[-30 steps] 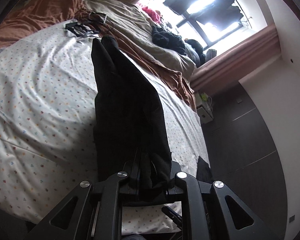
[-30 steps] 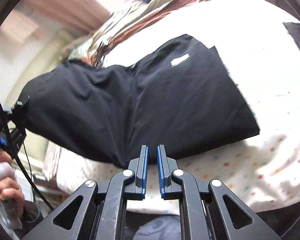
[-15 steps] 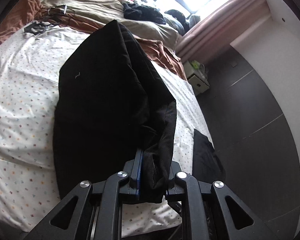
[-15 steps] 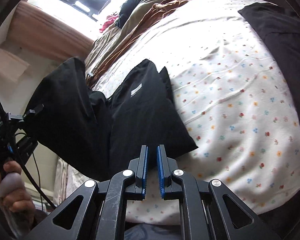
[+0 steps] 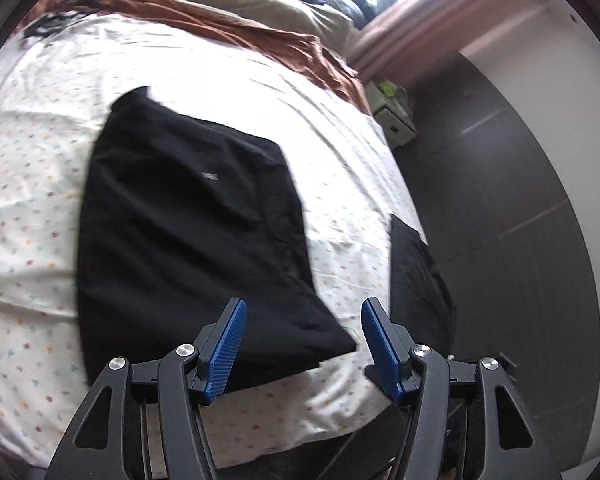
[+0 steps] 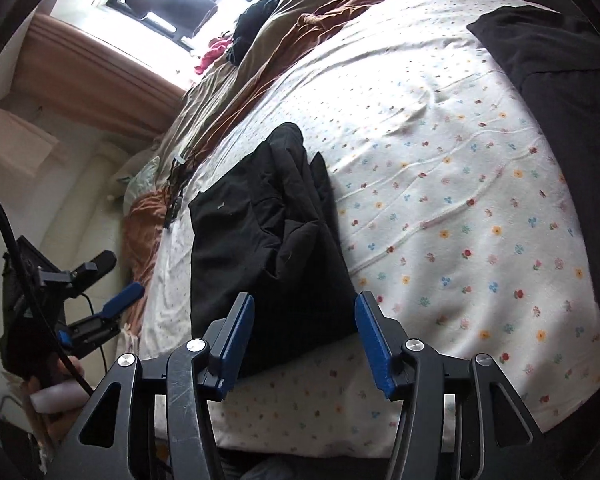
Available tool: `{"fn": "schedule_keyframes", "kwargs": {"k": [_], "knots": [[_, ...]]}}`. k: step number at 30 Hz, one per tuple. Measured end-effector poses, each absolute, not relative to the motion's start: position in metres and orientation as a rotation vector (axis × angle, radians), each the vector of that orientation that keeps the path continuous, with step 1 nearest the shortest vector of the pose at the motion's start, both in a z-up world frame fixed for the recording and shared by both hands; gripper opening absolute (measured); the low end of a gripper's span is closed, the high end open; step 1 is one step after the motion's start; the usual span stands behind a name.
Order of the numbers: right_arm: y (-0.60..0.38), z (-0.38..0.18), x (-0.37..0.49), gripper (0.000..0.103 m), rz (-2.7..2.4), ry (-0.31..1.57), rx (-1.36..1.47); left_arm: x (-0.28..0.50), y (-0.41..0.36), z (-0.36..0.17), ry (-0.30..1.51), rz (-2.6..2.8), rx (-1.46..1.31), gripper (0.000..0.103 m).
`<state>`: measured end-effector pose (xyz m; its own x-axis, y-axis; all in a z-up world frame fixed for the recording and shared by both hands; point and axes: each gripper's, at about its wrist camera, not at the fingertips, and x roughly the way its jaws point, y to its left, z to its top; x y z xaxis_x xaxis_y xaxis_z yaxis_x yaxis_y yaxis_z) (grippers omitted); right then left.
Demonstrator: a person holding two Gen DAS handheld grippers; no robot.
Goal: Fold large clothes
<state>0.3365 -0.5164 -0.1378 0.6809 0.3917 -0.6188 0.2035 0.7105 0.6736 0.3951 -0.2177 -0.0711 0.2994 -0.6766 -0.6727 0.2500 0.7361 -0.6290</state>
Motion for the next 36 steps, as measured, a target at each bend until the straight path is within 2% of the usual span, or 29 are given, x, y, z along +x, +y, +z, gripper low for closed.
{"fn": "schedule_keyframes", "kwargs": {"k": [2, 9, 10, 12, 13, 17, 23, 31, 36], "knots": [[-0.511, -0.135, 0.345, 0.061, 0.142, 0.838, 0.799, 0.397, -0.196, -0.076, 1.105, -0.591, -0.452, 0.062], [-0.496, -0.134, 0.370, 0.061, 0.146, 0.867, 0.734, 0.400, -0.133, -0.110, 1.133, -0.435, -0.476, 0.062], [-0.496, -0.137, 0.372, 0.058, 0.139, 0.875, 0.734, 0.399, -0.125, -0.116, 1.141, -0.416, -0.483, 0.062], [-0.497, -0.141, 0.373, 0.035, 0.136, 0.877, 0.727, 0.399, -0.119, -0.128, 1.159, -0.390, -0.492, 0.062], [-0.498, -0.143, 0.374, 0.017, 0.154, 0.877, 0.729, 0.398, -0.117, -0.133, 1.168, -0.381, -0.493, 0.062], [-0.503, -0.146, 0.364, 0.009, 0.180, 0.850, 0.732, 0.398, -0.122, -0.154, 1.211, -0.359, -0.482, 0.062], [-0.513, -0.174, 0.342, 0.006, 0.191, 0.847, 0.802, 0.399, -0.137, -0.172, 1.247, -0.360, -0.430, 0.062], [-0.524, -0.239, 0.332, 0.005, 0.144, 0.914, 0.915, 0.403, -0.161, -0.188, 1.285, -0.381, -0.349, 0.062], [-0.521, -0.220, 0.338, 0.008, 0.144, 0.969, 0.841, 0.406, -0.164, -0.194, 1.291, -0.395, -0.329, 0.062]]}}
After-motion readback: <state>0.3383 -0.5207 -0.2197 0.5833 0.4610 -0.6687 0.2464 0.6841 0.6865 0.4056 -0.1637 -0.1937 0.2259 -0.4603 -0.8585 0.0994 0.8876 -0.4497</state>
